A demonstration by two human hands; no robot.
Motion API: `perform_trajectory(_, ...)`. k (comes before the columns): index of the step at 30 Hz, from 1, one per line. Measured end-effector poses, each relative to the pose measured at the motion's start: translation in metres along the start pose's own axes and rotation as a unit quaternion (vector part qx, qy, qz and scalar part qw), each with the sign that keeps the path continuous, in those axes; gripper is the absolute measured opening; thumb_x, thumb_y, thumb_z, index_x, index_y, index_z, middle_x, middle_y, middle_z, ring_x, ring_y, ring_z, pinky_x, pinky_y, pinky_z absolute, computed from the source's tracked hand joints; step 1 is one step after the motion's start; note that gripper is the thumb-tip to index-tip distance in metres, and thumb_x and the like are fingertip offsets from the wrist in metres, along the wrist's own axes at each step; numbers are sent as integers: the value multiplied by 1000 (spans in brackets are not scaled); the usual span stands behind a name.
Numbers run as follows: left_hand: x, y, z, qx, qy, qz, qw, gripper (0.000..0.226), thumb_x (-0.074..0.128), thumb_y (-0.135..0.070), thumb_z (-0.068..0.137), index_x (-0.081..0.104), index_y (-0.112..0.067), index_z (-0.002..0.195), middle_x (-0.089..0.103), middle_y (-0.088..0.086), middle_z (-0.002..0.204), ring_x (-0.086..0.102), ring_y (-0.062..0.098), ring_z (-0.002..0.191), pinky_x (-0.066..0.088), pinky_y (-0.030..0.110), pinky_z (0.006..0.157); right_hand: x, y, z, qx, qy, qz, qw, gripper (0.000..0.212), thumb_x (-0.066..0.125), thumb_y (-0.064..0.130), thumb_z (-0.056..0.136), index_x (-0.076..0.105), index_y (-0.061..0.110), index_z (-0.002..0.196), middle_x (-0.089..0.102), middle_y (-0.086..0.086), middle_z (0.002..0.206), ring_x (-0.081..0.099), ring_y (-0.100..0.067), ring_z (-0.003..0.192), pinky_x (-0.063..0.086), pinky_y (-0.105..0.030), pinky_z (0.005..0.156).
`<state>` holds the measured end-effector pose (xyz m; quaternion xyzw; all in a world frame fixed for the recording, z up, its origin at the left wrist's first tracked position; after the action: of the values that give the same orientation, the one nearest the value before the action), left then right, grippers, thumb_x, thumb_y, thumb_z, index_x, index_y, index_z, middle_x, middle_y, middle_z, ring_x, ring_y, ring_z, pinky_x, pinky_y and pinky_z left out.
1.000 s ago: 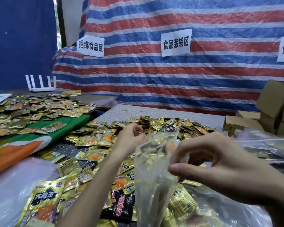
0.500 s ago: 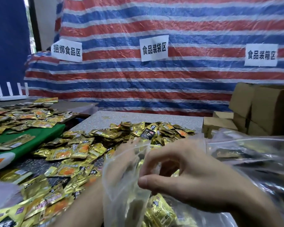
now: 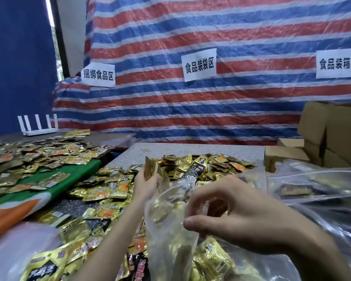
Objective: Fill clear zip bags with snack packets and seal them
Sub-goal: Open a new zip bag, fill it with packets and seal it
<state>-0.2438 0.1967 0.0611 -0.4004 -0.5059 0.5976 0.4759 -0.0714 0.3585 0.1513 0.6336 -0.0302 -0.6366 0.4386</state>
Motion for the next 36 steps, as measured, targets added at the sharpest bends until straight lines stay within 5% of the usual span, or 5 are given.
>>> perform_trajectory(3,-40,2,-1,-11,-79,-85,993,33,69,-4,85,61,-12,115,69,8,104,66,21,91,56,26,67,1,1,1,-6,-1,-4,1000,17,68,44,90,72,28,86,72,6,81,70,-11,76,59,-44,75)
perform_trajectory(6,-75,-11,-9,5,-129,-181,975,22,73,-10,82,60,-11,99,68,17,107,65,35,103,55,52,89,3,2,1,-18,3,-3,1000,19,66,48,88,72,29,87,72,5,84,70,-13,77,59,-44,74)
perform_trajectory(12,-112,-72,-35,95,-120,-258,954,28,72,-25,87,59,-17,110,71,5,95,68,24,89,55,41,75,6,9,4,-42,2,4,999,27,63,57,85,72,32,84,71,2,87,69,-19,78,57,-47,73)
perform_trajectory(27,-76,-150,-131,354,-85,73,928,23,73,-27,88,50,-29,87,68,-15,77,67,7,61,53,24,51,19,19,9,-85,-13,17,996,18,71,43,88,77,27,86,73,10,76,71,-13,71,58,-40,65)
perform_trajectory(36,-76,-149,-136,326,-25,157,932,27,79,-27,80,54,-29,90,70,-15,81,68,4,65,58,39,56,18,21,12,-96,-52,30,994,19,71,41,88,76,25,81,70,-5,70,67,-27,62,53,-50,56)
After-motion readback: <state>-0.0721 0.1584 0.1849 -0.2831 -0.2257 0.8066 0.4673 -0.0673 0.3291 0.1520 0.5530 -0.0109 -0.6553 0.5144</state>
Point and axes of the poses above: each hand's wrist, its own z-axis towards the middle knuckle, its own x-axis out of the palm, y = z × x, the point moved 6 cm from there along z, towards the middle knuckle
